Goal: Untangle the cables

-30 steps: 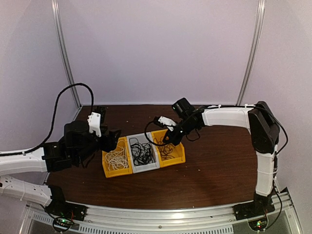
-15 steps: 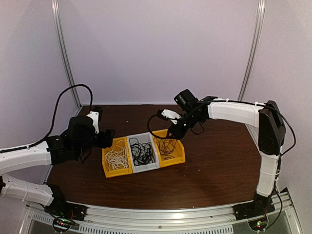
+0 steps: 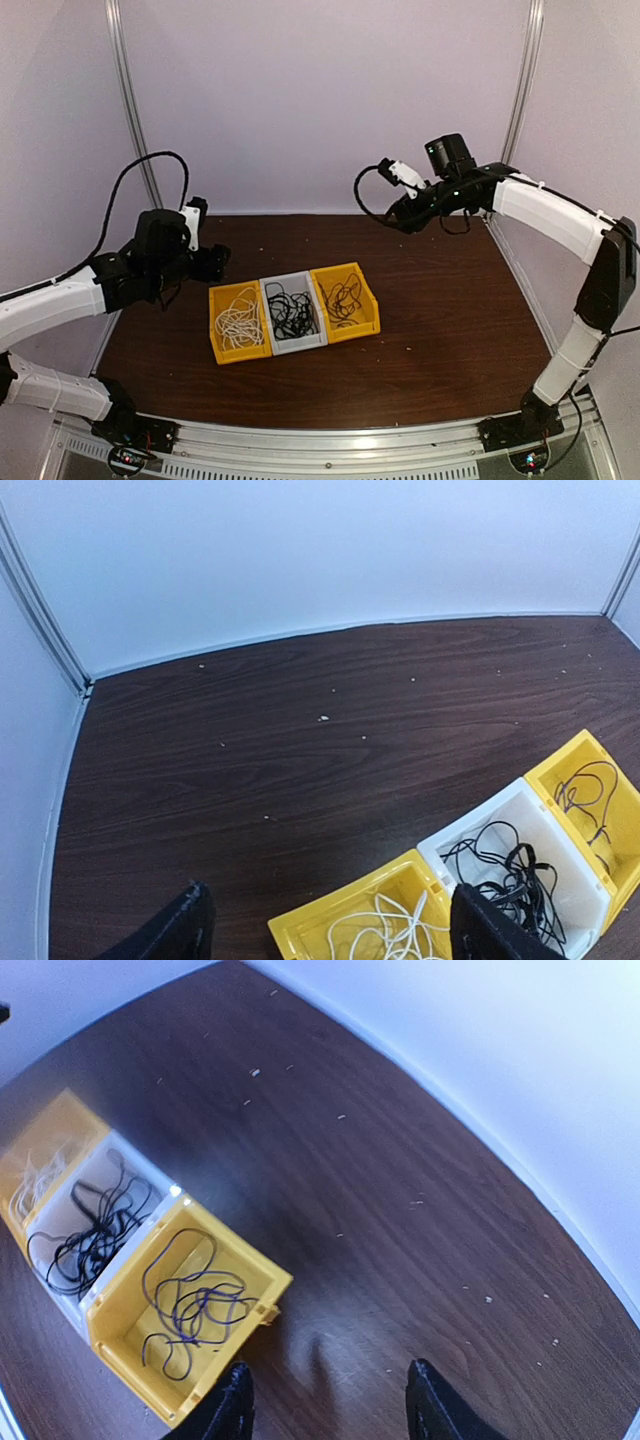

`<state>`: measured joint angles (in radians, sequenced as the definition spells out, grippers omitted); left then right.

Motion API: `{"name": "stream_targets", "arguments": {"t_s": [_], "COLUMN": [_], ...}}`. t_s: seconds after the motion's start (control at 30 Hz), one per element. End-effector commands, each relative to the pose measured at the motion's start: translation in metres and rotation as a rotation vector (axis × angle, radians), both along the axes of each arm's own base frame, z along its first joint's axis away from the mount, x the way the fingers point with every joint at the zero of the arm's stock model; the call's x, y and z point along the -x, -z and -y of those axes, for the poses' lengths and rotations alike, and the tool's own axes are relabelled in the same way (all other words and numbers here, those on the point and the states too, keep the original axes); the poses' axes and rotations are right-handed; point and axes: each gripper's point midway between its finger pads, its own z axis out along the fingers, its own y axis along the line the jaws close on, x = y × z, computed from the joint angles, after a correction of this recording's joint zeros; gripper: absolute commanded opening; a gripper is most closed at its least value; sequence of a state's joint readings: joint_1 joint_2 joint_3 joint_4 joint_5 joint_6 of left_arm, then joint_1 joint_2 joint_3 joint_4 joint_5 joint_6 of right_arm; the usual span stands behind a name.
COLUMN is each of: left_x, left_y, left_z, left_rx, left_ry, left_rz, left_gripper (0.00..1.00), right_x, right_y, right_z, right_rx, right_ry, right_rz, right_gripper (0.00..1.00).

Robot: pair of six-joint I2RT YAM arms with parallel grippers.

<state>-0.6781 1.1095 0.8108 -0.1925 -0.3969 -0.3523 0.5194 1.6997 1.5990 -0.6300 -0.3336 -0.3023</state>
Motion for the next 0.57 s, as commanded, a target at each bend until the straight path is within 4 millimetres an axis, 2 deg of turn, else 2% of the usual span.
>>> {"name": "stream_targets", "arguments": {"t_s": [0.0,0.03,0.1,0.13,0.2,0.3,0.4,0.53], "left_x": [-0.010,-0.012,-0.017,-0.019,-0.022,-0.025,-0.027,-0.030], "left_y": [-0.037,-0.043,-0.058,-0.066,-0.081,-0.100,-0.106,-0.104], "left_z": [-0.026,-0.032,-0.047,-0.057,-0.069,-0.078,-0.077,-0.069], "left_rx": [-0.010,-0.011,-0.013,-0.013,-0.014,-0.013,0.020,0.058], "left_ry": [-0.040,-0.048,-0.079,-0.109,-0.147,-0.192,-0.205,-0.189], "left_rz": [0.069,0.078,0.098,0.110,0.139,0.174,0.154,0.119], "left_gripper": [0.84,0.85,0.90,0.96,0.98,0.98,0.98,0.98], "right_x": [-0.031,-0.036,-0.044,-0.044,-0.041,-0.035,-0.037,-0.034], "right_y": [-0.072,-0.085,-0.111,-0.121,-0.137,-0.148,-0.134,-0.112], "right_z": [0.072,0.091,0.128,0.143,0.167,0.198,0.224,0.226], "right_rx": [-0.208,-0.240,-0.297,-0.324,-0.356,-0.389,-0.392,-0.364], "right_ry": [0.177,0.224,0.317,0.353,0.436,0.612,0.787,0.786], "right_rz": [0.155,0.192,0.283,0.319,0.396,0.485,0.477,0.477], "right_gripper": [0.54,0.59,0.78,0.98,1.00,1.00,1.00,1.00]}}
